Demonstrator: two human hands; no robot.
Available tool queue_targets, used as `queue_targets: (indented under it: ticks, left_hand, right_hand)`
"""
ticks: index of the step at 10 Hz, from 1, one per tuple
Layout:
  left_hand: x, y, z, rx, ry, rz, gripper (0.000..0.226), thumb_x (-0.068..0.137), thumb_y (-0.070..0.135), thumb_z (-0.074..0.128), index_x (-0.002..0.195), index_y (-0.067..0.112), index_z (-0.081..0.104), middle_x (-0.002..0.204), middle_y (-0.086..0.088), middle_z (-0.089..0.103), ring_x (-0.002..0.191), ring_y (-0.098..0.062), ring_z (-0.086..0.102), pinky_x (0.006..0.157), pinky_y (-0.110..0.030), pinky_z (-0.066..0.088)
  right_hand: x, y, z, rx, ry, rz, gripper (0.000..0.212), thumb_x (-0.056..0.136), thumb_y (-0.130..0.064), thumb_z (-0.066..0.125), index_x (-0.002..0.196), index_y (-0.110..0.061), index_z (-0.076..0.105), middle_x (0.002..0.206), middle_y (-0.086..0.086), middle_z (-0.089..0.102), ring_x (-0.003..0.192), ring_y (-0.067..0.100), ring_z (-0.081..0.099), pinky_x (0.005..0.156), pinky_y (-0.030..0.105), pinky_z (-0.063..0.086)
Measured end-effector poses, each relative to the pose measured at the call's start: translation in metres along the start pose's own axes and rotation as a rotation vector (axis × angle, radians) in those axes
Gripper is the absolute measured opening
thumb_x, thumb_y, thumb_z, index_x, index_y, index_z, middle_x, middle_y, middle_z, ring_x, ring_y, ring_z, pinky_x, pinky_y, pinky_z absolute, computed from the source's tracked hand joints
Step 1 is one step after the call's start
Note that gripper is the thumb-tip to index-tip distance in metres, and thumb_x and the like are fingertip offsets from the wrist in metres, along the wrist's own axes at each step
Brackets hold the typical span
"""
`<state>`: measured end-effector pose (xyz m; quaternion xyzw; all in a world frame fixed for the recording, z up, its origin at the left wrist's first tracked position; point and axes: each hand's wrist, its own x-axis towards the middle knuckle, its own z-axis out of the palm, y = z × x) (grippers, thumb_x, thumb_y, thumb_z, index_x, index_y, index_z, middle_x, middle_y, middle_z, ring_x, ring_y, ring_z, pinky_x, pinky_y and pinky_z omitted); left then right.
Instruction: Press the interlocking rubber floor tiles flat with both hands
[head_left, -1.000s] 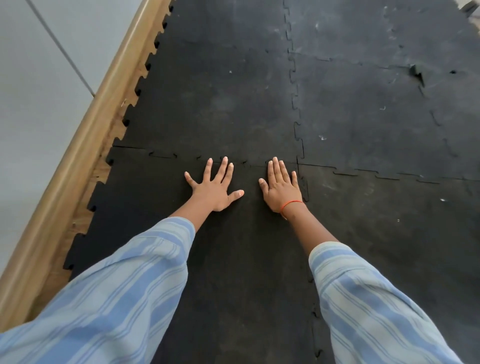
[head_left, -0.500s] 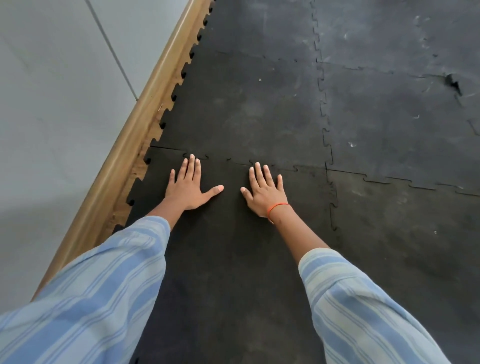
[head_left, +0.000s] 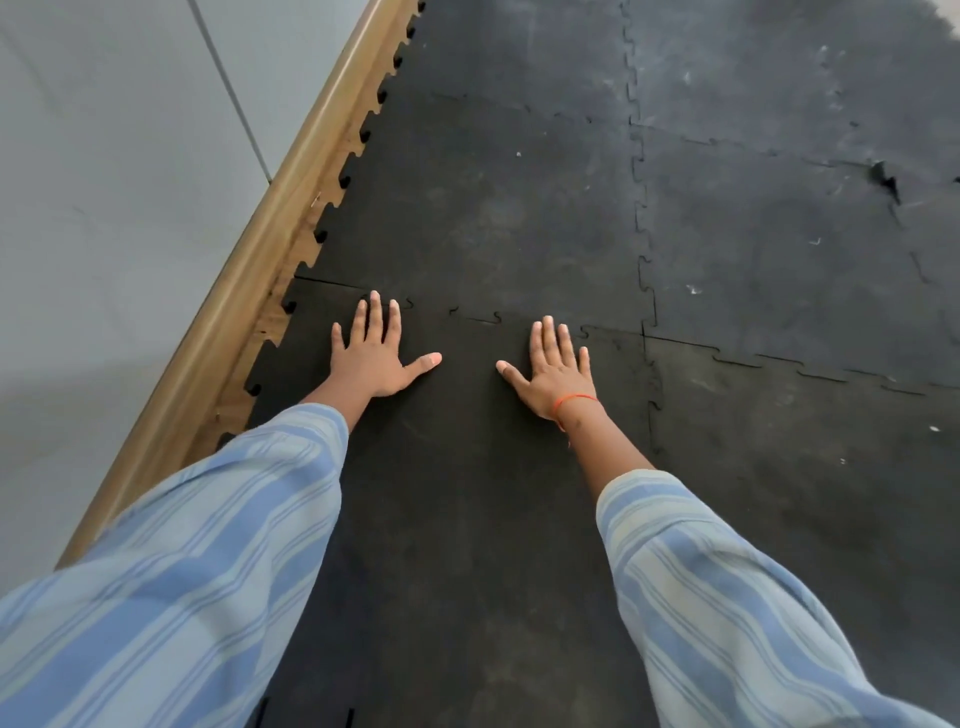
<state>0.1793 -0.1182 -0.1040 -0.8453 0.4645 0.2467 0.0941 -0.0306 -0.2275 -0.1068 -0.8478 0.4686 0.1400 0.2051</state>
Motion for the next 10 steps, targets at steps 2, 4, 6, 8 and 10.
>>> queue_targets:
  ticks: [2,4,6,8,10]
  left_hand:
    - [-0.02,0.05,0.025,0.056,0.071,0.203,0.076,0.089,0.072,0.009,0.149,0.036,-0.019,0.156,0.009,-0.03,0.143,-0.032,-0.026,0.106,-0.073,-0.006]
    - [-0.017,0.071,0.027,0.056,0.058,0.165,0.082,0.082,0.08,0.006,0.147,0.037,-0.022,0.153,0.01,-0.035,0.139,-0.039,-0.031,0.1,-0.077,-0.01]
    - [-0.02,0.08,0.005,0.058,-0.102,0.115,0.082,0.088,0.074,0.018,0.147,0.036,-0.023,0.152,0.009,-0.038,0.14,-0.04,-0.029,0.104,-0.076,0.0]
    - [-0.077,0.104,-0.038,0.138,-0.482,0.143,0.077,0.094,0.056,0.043,0.154,0.017,0.015,0.162,-0.006,0.004,0.144,-0.037,0.02,0.112,-0.059,0.025]
    - [-0.183,0.129,-0.108,0.065,-0.343,0.223,0.05,0.097,0.045,0.044,0.135,0.013,0.049,0.135,-0.01,0.052,0.121,-0.031,0.052,0.093,-0.041,0.042]
  right_hand:
    - [-0.021,0.072,-0.001,0.053,0.125,0.235,0.093,0.085,-0.075,0.018,0.15,-0.018,-0.013,0.16,-0.002,-0.019,0.147,0.015,-0.019,0.121,0.043,-0.007]
    - [-0.017,0.081,0.004,0.035,0.157,0.218,0.091,0.085,-0.075,0.017,0.15,-0.018,-0.012,0.16,-0.001,-0.018,0.147,0.016,-0.018,0.12,0.041,-0.009]
    - [-0.022,0.081,0.0,0.066,0.11,0.23,0.092,0.086,-0.074,0.02,0.15,-0.015,-0.013,0.159,0.003,-0.021,0.147,0.019,-0.02,0.12,0.041,-0.008]
    - [-0.088,0.058,-0.012,0.195,-0.188,0.374,0.085,0.094,-0.059,0.029,0.15,-0.01,-0.012,0.158,0.015,-0.021,0.146,0.03,-0.018,0.119,0.043,-0.002]
    - [-0.153,0.001,-0.118,0.174,-0.185,0.293,0.062,0.095,-0.048,0.039,0.141,-0.008,0.032,0.143,0.019,0.044,0.129,0.037,0.044,0.1,0.044,0.04]
